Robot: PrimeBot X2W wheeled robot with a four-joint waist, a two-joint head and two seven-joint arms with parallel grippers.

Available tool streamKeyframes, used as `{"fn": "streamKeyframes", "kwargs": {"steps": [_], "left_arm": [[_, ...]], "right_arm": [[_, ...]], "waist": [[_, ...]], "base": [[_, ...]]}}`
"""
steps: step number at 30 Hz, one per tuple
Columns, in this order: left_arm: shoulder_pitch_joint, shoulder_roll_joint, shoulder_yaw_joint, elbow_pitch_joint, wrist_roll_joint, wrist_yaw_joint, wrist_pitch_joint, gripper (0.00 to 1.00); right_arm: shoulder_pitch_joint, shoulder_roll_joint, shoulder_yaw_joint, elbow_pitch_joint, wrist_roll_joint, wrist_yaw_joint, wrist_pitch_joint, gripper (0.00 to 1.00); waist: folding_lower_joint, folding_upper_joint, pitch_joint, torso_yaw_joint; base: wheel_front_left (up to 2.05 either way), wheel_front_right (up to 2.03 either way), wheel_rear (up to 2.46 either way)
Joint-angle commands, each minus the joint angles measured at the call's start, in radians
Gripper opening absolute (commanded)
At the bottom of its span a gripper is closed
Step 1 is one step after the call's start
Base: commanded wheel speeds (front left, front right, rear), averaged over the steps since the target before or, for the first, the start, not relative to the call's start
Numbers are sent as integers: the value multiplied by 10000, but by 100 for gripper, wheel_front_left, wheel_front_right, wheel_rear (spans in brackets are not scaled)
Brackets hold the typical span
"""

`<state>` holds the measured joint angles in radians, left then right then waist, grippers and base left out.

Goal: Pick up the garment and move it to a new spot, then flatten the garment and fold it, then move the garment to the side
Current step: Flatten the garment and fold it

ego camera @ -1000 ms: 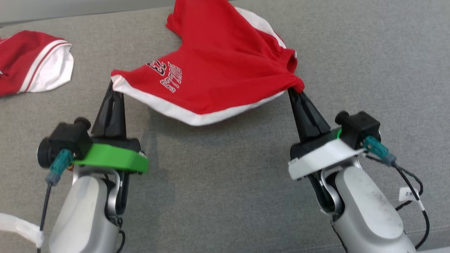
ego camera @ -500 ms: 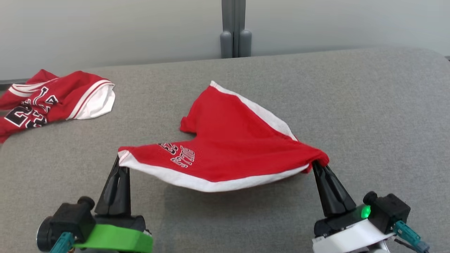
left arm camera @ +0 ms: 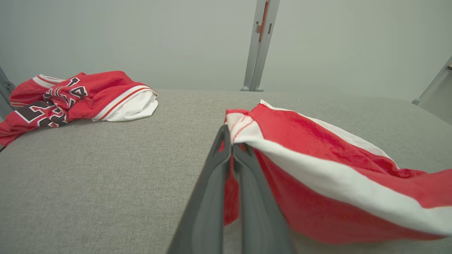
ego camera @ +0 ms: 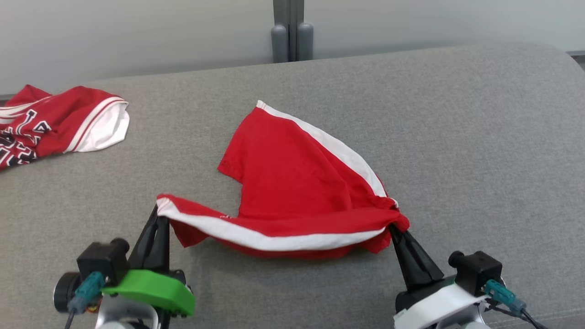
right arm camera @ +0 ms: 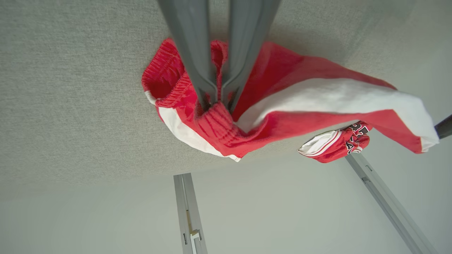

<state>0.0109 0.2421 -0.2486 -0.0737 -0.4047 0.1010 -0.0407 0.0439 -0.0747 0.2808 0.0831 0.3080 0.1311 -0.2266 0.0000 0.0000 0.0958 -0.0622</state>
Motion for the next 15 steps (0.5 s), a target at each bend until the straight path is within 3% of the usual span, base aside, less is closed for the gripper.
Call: {"fn": "streamKeyframes", "kwargs": {"steps": [1, 10, 15], "left_arm": [[-654, 114, -13, 269, 132, -138, 48, 0], [-4497, -13, -630, 3276, 489, -923, 873, 0], [-6399, -275, -930, 5316, 729, -1124, 1205, 0]], "right_arm": [[-371, 25, -85, 261, 183, -7, -126, 0], [-1994, 213, -602, 1844, 939, -7, -336, 0], [-2799, 240, -227, 2508, 1518, -7, -383, 0]], "waist": [[0, 0, 590, -342], [0, 0, 1838, -776], [0, 0, 2496, -1109]], "base": [[0, 0, 0], [0, 0, 0], [0, 0, 0]]}}
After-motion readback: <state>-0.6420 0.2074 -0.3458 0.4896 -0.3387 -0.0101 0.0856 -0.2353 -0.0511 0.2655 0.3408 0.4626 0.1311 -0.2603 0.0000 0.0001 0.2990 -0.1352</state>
